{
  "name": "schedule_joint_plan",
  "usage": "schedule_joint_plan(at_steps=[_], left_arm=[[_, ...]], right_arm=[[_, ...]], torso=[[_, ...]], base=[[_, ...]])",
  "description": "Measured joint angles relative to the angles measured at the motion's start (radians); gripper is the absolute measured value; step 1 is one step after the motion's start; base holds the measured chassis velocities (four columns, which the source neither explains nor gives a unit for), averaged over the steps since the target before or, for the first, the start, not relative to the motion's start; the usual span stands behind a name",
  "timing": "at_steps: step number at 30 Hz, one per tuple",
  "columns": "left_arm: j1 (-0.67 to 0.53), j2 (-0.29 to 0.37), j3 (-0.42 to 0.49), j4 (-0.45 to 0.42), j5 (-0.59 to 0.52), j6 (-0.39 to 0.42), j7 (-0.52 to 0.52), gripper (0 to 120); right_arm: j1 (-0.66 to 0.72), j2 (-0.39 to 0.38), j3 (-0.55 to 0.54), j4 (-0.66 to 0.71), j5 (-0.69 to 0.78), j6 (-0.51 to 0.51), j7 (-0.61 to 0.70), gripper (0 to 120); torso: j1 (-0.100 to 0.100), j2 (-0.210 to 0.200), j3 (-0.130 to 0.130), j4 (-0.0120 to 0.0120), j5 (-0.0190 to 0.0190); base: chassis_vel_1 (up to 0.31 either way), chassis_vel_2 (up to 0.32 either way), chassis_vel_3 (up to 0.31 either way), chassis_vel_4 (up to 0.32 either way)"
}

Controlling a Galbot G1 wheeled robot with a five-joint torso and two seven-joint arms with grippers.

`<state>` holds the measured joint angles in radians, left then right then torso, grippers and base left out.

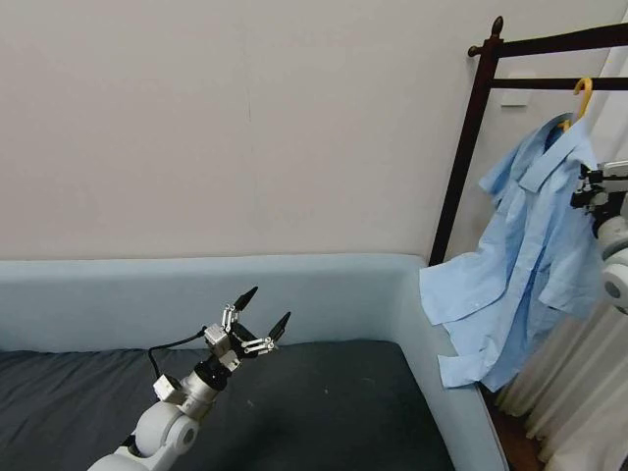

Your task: Pick up the clothes from the sofa and hang them on the clothes hanger.

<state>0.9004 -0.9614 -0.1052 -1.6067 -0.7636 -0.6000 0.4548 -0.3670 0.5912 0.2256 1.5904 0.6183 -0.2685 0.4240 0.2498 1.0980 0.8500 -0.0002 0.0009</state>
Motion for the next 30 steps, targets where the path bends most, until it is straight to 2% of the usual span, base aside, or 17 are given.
schedule_joint_plan(at_steps=[9,13,16,24,26,27,28,29,30], left_arm=[[0.001,0.002,-0.003,0.018,-0.001,-0.007,0.0,100],[0.001,-0.007,0.0,0.025,-0.001,-0.009,0.002,100],[-0.002,-0.015,0.001,0.031,-0.001,-0.011,0.002,100],[0.002,-0.026,0.001,0.034,0.0,-0.017,0.004,100],[0.01,-0.026,-0.004,0.032,0.001,-0.021,0.004,100],[0.019,-0.026,-0.006,0.025,0.001,-0.023,-0.01,100],[0.019,-0.026,-0.006,0.025,0.001,-0.023,-0.01,100],[0.027,-0.026,-0.008,0.017,0.001,-0.023,-0.032,100],[0.047,-0.027,-0.013,-0.004,0.006,-0.016,-0.107,100]], right_arm=[[0.136,0.064,-0.077,-0.097,-0.022,-0.002,0.014,8],[0.197,0.085,-0.095,-0.189,-0.004,-0.001,0.03,8],[0.209,0.085,-0.107,-0.206,0.036,-0.007,0.041,8],[0.172,0.089,-0.106,-0.15,0.084,-0.048,0.071,8],[0.143,0.087,-0.089,-0.116,0.085,-0.051,0.071,12],[0.118,0.085,-0.075,-0.09,0.085,-0.044,0.068,19],[0.118,0.085,-0.075,-0.09,0.085,-0.044,0.068,19],[0.098,0.082,-0.062,-0.071,0.081,-0.032,0.066,22],[0.056,0.075,-0.036,-0.036,0.064,-0.01,0.057,27]], torso=[[0.0,0.0,0.0,0.0,-0.0003],[0.0,0.0,0.0,0.0002,0.0001],[0.0,0.0,0.0,-0.0003,0.0],[0.0,0.0,0.0,-0.0001,0.0],[0.0,0.0,0.0,-0.0001,0.0],[0.0,0.0,0.0,-0.0002,0.0001],[0.0,0.0,0.0,-0.0002,0.0001],[0.0,0.0,0.0,-0.0001,0.0],[0.0,0.0,0.0,-0.0002,0.0]], base=[[0.0,0.0,0.0,0.0],[0.0,0.0,0.0,0.0],[0.0,0.0,0.0,0.0],[0.0,0.0,0.0,0.0],[0.0,0.0,0.0,0.0],[0.0,0.0,0.0,0.0],[0.0,0.0,0.0,0.0],[0.0,0.0,0.0,0.0],[0.0,0.0,0.0,0.0]])
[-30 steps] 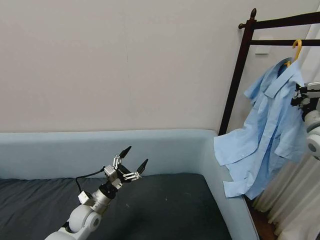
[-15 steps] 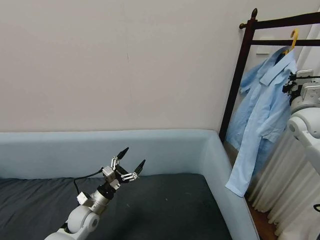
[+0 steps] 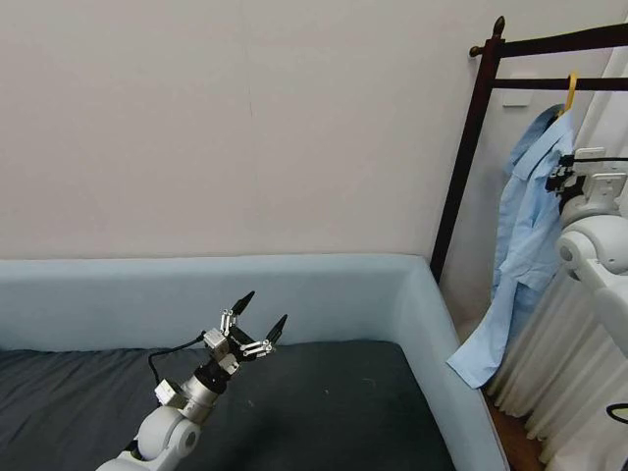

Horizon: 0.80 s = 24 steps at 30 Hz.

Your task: Pick up the clothes from the sofa and hang them on the clothes hanger.

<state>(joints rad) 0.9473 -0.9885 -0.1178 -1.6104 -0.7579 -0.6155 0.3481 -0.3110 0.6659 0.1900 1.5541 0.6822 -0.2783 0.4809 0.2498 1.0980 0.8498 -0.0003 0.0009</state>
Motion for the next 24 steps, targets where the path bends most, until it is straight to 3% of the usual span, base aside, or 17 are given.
schedule_joint_plan(at_steps=[2,3,5,7,8,9,12,13,16,17,20,21,24], left_arm=[[0.049,-0.014,-0.022,-0.053,0.028,0.043,-0.184,100],[0.049,-0.014,-0.022,-0.053,0.028,0.043,-0.184,100],[0.093,-0.034,-0.057,-0.087,0.048,0.069,-0.262,100],[0.137,-0.063,-0.098,-0.114,0.079,0.07,-0.297,100],[0.137,-0.063,-0.098,-0.114,0.079,0.07,-0.297,100],[0.175,-0.087,-0.128,-0.139,0.101,0.074,-0.305,100],[0.259,-0.159,-0.181,-0.209,0.15,0.077,-0.331,100],[0.259,-0.159,-0.181,-0.209,0.15,0.077,-0.331,100],[0.334,-0.23,-0.201,-0.262,0.208,0.081,-0.368,100],[0.334,-0.23,-0.201,-0.262,0.208,0.081,-0.368,100],[0.417,-0.292,-0.209,-0.3,0.283,0.083,-0.396,100],[0.417,-0.292,-0.209,-0.3,0.283,0.083,-0.396,100],[0.525,-0.352,-0.209,-0.335,0.383,0.063,-0.425,100]], right_arm=[[-0.106,-0.019,0.055,0.066,-0.036,0.081,-0.044,37],[-0.106,-0.019,0.055,0.066,-0.036,0.081,-0.044,37],[-0.206,-0.042,0.101,0.119,-0.049,0.183,-0.088,43],[-0.331,-0.054,0.188,0.187,-0.05,0.267,-0.141,53],[-0.331,-0.054,0.188,0.187,-0.05,0.267,-0.141,53],[-0.435,-0.051,0.253,0.239,-0.048,0.312,-0.179,59],[-0.72,0.023,0.349,0.372,-0.063,0.396,-0.247,74],[-0.72,0.023,0.349,0.372,-0.063,0.396,-0.247,74],[-0.923,0.171,0.376,0.443,-0.154,0.464,-0.298,87],[-0.923,0.171,0.376,0.443,-0.154,0.464,-0.298,87],[-1.062,0.346,0.375,0.465,-0.294,0.524,-0.328,98],[-1.062,0.346,0.375,0.465,-0.294,0.524,-0.328,98],[-1.178,0.507,0.357,0.477,-0.446,0.591,-0.352,100]], torso=[[0.0,0.0,0.0,0.0,0.0],[0.0,0.0,0.0,0.0,0.0],[0.0,0.0,0.0,-0.0001,0.0004],[0.0,0.0,0.0,0.0,-0.0001],[0.0,0.0,0.0,0.0,-0.0001],[0.0,0.0,0.0,-0.0001,-0.0008],[0.0,0.0,0.0,-0.0004,0.0007],[0.0,0.0,0.0,-0.0004,0.0007],[0.0,0.0,0.0,0.0,0.0002],[0.0,0.0,0.0,0.0,0.0002],[0.0,0.0,0.0,-0.0002,0.0001],[0.0,0.0,0.0,-0.0002,0.0001],[0.0,0.0,0.0,0.0001,0.0]], base=[[0.0,0.0,0.0,0.0],[0.0,0.0,0.0,0.0],[0.0,0.0,0.0,0.0],[0.0,0.0,0.0,0.0],[0.0,0.0,0.0,0.0],[0.0,0.0,0.0,0.0],[0.0,0.0,0.0,0.0],[0.0,0.0,0.0,0.0],[0.0,0.0,0.0,0.0],[0.0,0.0,0.0,0.0],[0.0,0.0,0.0,0.0],[0.0,0.0,0.0,0.0],[0.0,0.0,0.0,0.0]])
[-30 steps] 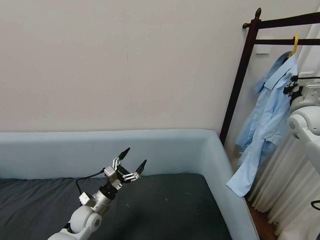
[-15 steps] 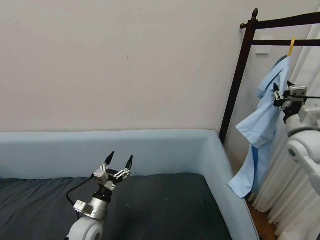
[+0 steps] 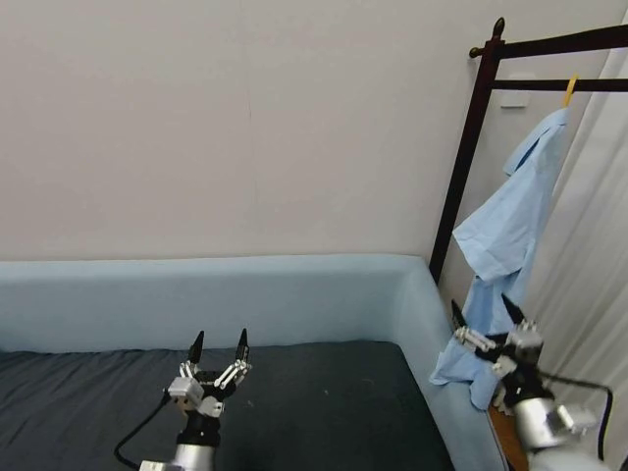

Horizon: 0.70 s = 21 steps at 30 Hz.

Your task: Pick up the clothes from the sofa and hang them on the clothes hanger.

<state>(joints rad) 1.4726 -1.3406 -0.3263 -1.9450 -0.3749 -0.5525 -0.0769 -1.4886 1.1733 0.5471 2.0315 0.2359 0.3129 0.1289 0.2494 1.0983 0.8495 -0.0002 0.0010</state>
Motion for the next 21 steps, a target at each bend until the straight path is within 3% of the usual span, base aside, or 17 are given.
schedule_joint_plan(at_steps=[6,21], left_arm=[[0.12,-0.029,-0.005,-0.038,0.146,0.032,-0.096,100],[0.119,-0.026,-0.003,-0.04,0.153,0.041,-0.104,100]], right_arm=[[-0.102,0.166,-0.025,0.007,-0.148,0.041,0.012,100],[-0.096,0.166,-0.029,0.002,-0.151,0.039,0.021,100]], torso=[[0.0,0.0,0.0,0.0,-0.0002],[0.0,0.0,0.0,-0.0001,0.0]], base=[[0.0,0.0,0.0,0.0],[0.0,0.0,0.0,0.0]])
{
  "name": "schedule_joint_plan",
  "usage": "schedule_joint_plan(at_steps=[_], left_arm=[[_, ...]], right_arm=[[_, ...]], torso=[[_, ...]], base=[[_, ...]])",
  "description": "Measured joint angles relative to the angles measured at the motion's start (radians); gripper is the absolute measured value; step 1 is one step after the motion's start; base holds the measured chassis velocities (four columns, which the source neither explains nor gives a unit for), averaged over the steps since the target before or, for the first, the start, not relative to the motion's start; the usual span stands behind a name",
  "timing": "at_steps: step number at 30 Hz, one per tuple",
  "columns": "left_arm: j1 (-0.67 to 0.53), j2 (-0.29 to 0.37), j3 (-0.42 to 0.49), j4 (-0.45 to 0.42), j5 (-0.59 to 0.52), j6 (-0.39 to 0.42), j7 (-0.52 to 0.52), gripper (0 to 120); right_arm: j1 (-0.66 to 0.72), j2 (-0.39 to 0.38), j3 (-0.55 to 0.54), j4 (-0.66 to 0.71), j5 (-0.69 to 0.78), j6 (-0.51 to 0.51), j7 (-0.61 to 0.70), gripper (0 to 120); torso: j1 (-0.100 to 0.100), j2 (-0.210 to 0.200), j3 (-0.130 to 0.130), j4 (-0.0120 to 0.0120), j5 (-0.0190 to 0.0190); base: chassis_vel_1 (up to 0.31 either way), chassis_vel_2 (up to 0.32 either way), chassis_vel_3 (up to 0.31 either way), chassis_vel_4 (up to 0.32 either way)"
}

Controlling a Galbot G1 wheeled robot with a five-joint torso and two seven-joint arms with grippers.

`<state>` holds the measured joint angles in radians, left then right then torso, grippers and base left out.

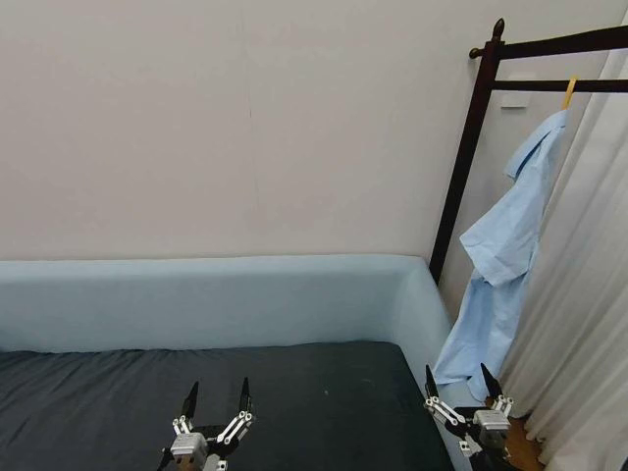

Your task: Pick up the clothes from the sofa and hang them on the clothes hanger.

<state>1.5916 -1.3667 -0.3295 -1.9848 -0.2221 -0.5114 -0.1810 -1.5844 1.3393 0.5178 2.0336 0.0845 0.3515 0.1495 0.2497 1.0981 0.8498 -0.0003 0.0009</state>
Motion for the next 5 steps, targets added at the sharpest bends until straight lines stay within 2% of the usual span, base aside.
schedule_joint_plan(at_steps=[5], left_arm=[[-0.002,0.001,0.001,0.001,-0.002,0.0,0.002,100]], right_arm=[[0.002,-0.002,0.0,-0.001,0.003,-0.002,0.001,100]], torso=[[0.0,0.0,0.0,0.0,0.0]], base=[[0.0,0.0,0.0,0.0]])
